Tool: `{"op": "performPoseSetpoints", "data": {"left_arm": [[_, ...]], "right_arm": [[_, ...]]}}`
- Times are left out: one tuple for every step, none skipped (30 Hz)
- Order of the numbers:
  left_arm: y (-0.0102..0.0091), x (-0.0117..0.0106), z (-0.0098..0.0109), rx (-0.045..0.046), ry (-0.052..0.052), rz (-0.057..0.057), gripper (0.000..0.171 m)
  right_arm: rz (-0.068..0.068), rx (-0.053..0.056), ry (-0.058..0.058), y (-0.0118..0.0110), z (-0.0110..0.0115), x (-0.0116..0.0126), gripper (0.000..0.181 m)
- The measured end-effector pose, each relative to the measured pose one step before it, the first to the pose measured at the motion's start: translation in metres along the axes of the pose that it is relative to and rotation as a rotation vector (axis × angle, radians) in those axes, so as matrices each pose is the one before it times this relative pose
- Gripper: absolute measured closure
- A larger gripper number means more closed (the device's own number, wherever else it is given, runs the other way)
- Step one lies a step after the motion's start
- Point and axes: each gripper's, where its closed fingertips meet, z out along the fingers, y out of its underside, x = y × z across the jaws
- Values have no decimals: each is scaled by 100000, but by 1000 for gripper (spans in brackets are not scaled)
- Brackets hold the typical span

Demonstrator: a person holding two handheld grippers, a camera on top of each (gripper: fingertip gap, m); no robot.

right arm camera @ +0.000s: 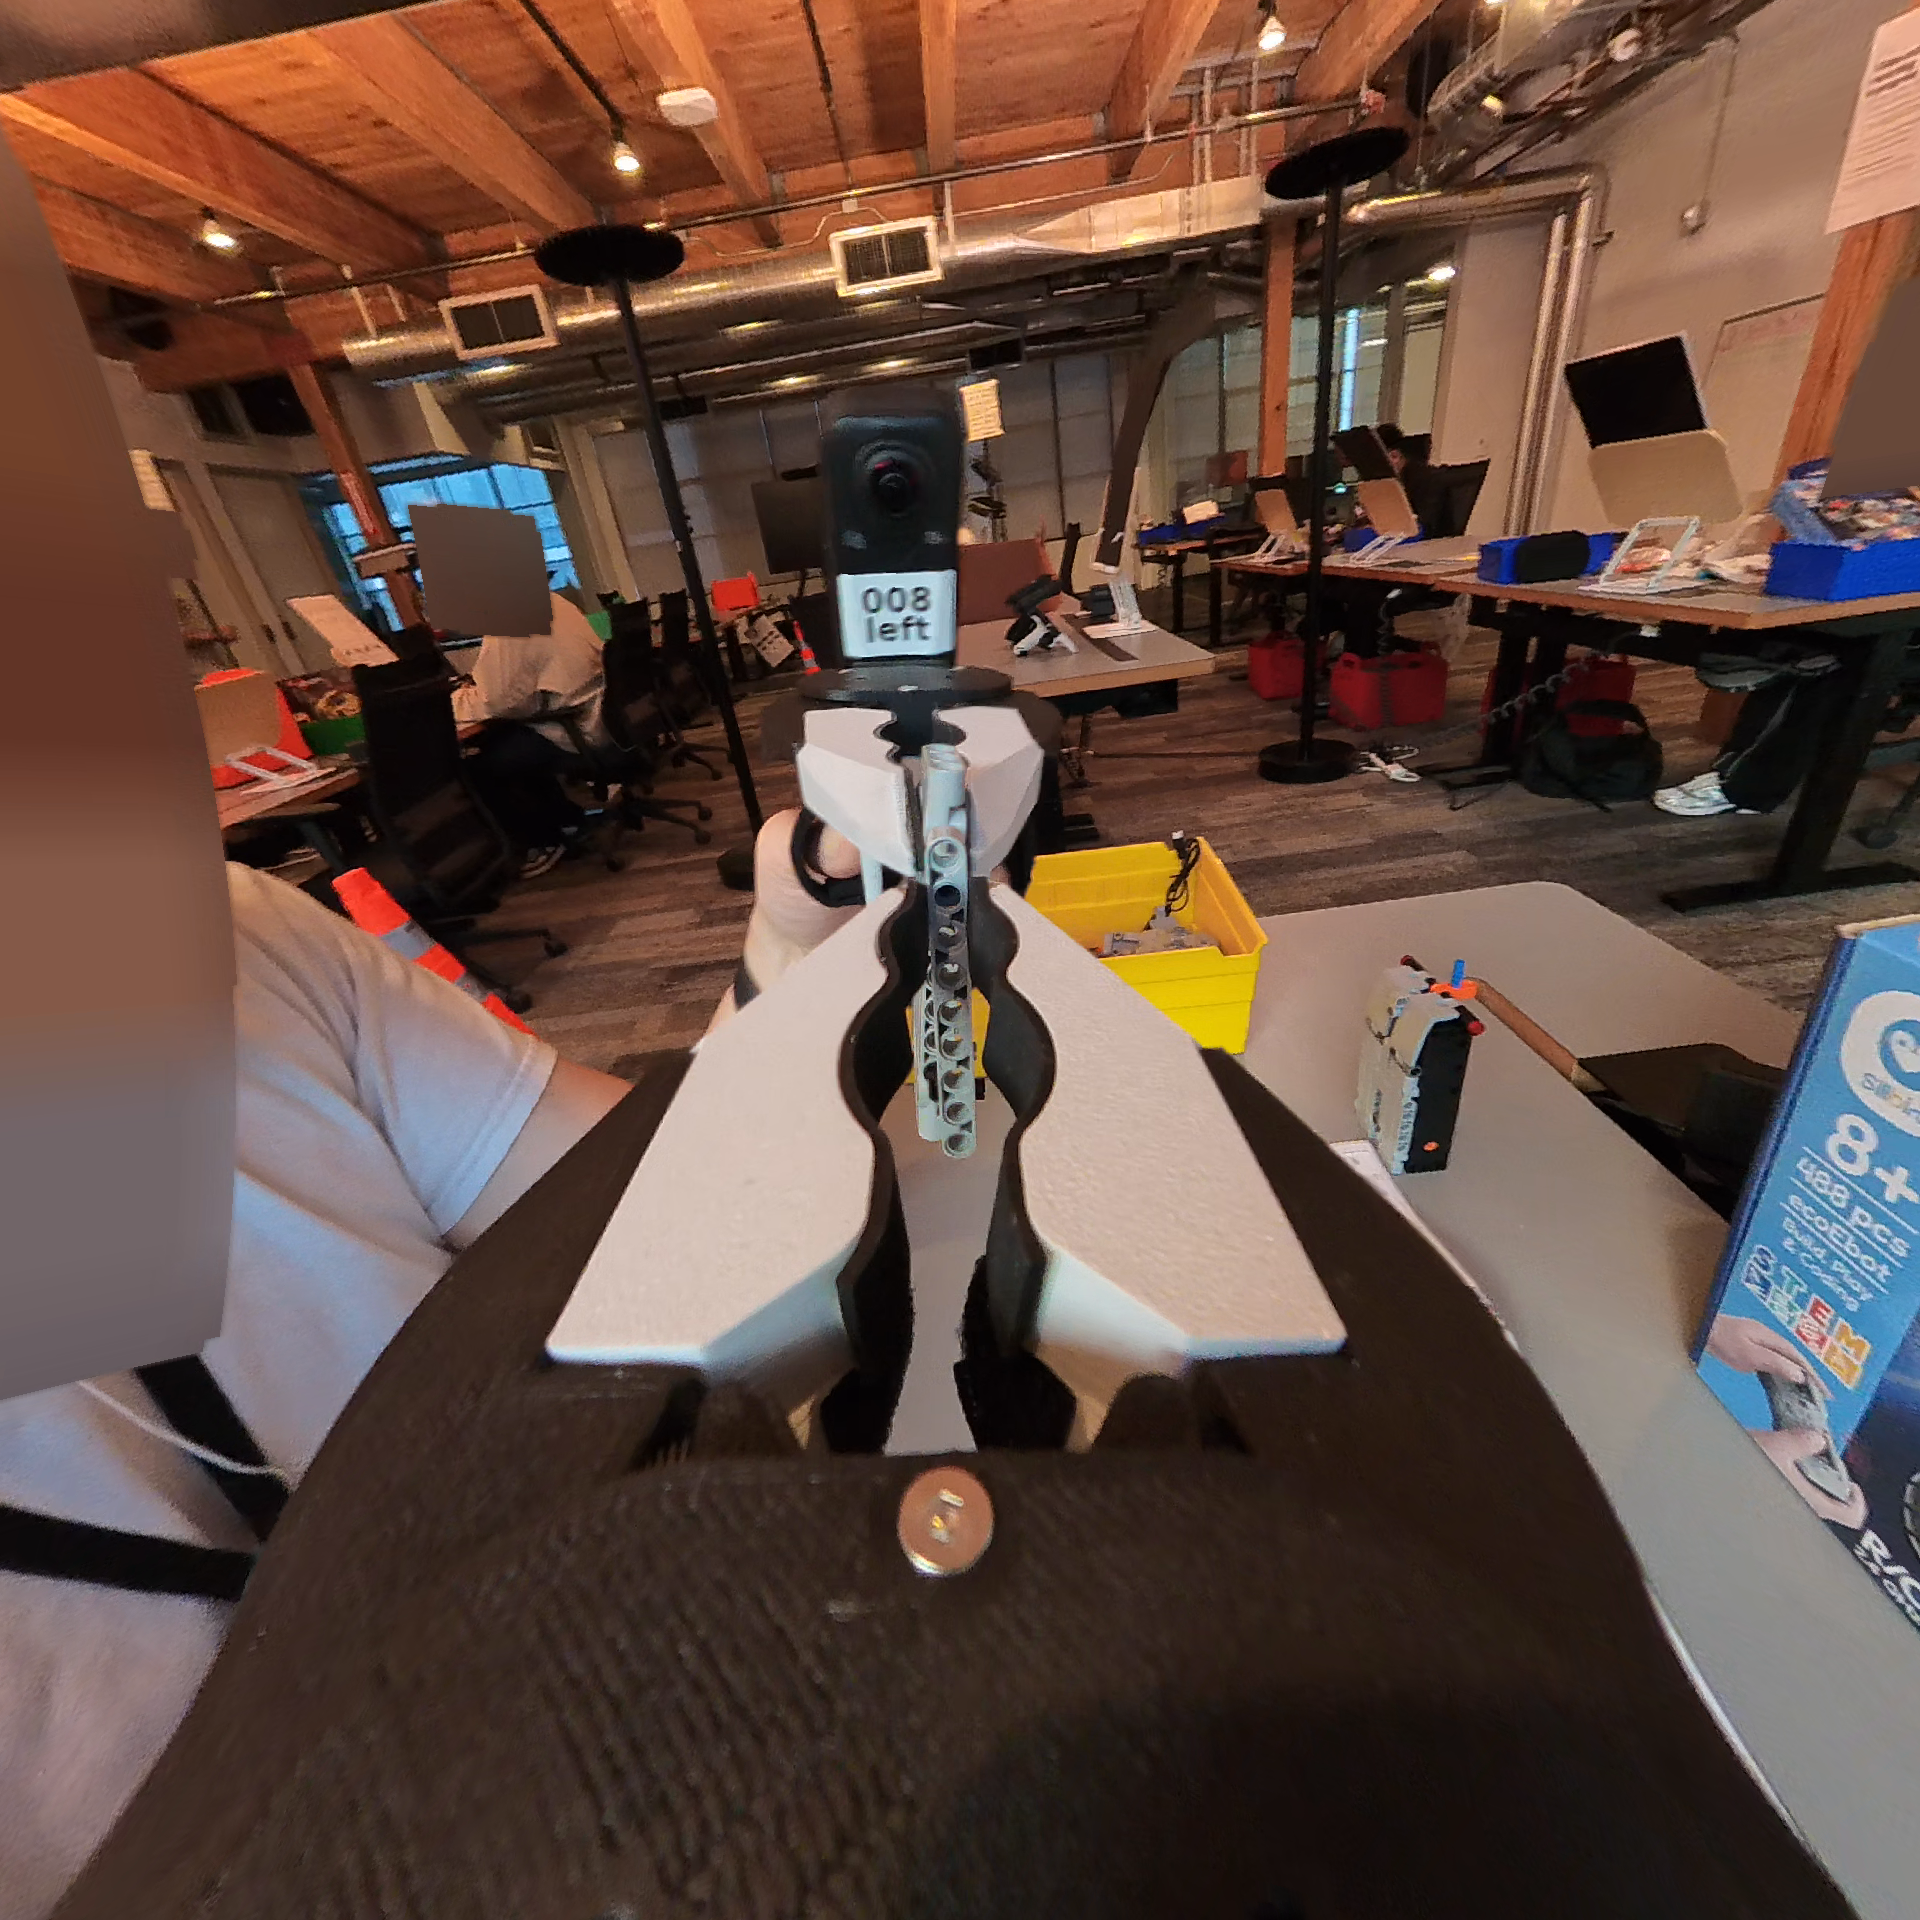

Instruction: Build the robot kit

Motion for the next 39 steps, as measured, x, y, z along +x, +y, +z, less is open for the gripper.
{"op": "performPoseSetpoints", "data": {"left_arm": [[-45,-195,63,377,-2382,1274,166],[101,-64,48,-888,-1412,1713,166],[126,126,-16,-1192,52,1355,166],[154,33,-23,-1229,50,455,166],[100,-12,-38,-548,29,780,166],[50,95,-56,-105,1108,-331,166],[61,197,-76,-246,1807,-216,166],[-12,196,-80,370,2118,-882,166],[-75,16,-36,965,896,-622,166],[-25,321,-21,602,3202,-1029,166],[-81,263,-23,823,2943,-1991,166],[-52,-93,-27,753,199,-258,166],[135,-2,-75,-682,1075,-990,166],[14,-131,-93,56,-432,114,166],[27,-8,-25,-288,-274,234,166],[55,-182,-11,-650,-1815,540,166],[94,-363,19,-914,-3642,1459,166],[52,77,7,-806,-614,346,166],[-33,114,-10,-359,-440,1002,166],[68,-339,18,-871,-3339,1589,166],[381,-501,61,-2660,-4630,2321,166],[165,-4,-34,-1232,-529,1161,166],[-199,350,-76,1210,2671,-773,166],[-141,260,-48,1157,2372,-905,166],[3,191,-28,220,1937,-648,166],[42,155,-59,-61,1652,-662,166],[-55,343,-76,576,2951,-795,166],[-172,557,-64,1406,4509,-1606,166],[-105,-25,-84,650,523,-943,166],[69,-525,-52,-427,-3816,1452,166],[51,95,26,-407,257,96,166],[-156,339,36,875,2116,-922,166],[-57,-78,58,149,-898,39,166],[168,-148,26,-1566,-2016,1675,166],[61,105,10,-1219,-1115,2102,166],[-159,272,13,-82,-294,1604,166],[-88,242,26,-628,-992,1994,166],[-77,366,10,-894,-881,3186,166],[-171,485,2,-430,-523,3474,166]], "right_arm": [[-742,76,1987,-49,-30,209,175],[-1090,-1304,731,147,-23,24,175],[-109,-1349,-572,152,-9,-136,175],[124,-1295,139,181,43,-5,175],[18,-487,24,81,45,12,175],[414,-109,-1371,41,45,-165,175],[1037,-361,-2210,104,48,-234,175],[366,693,-1747,-39,41,-185,175],[185,1131,-876,-105,24,-33,175],[1064,611,-3901,-25,-11,-447,175],[615,1072,-1362,-106,42,-144,175],[-404,398,562,-5,32,112,175],[149,-1156,-33,192,83,20,175],[-511,300,1009,-13,69,144,175],[730,-104,-831,55,24,-14,175],[-133,-301,1755,74,-21,311,175],[-950,-603,2639,78,-38,336,175],[-326,-572,-562,28,-10,-170,175],[-853,-373,761,-26,26,-44,175],[-1589,-1154,4362,141,19,504,175],[-2261,-2548,4269,396,58,522,175],[-510,-534,-957,104,44,-178,175],[1564,2155,-3678,-289,-46,-418,175],[798,1310,-2691,-108,-11,-255,175],[225,363,-2137,45,15,-195,175],[457,416,-1890,30,58,-182,175],[-2,1233,-3577,-107,72,-462,175],[334,1400,-4278,-163,98,-561,175],[174,433,1655,-41,68,263,175],[-1197,-874,3904,110,-40,557,175],[124,80,-2039,-12,-10,-300,175],[789,1176,-2271,-211,-19,-328,175],[-1404,-312,1645,-8,-74,192,175],[-2106,-1530,1176,209,-30,113,175],[-1900,24,-890,-16,-5,-199,175],[-2125,1497,-1750,-195,-10,-305,175],[-1235,779,-1745,-79,2,-258,175],[-3118,1342,-2333,-106,5,-419,175],[-3251,1926,-2635,-219,53,-500,175]]}}
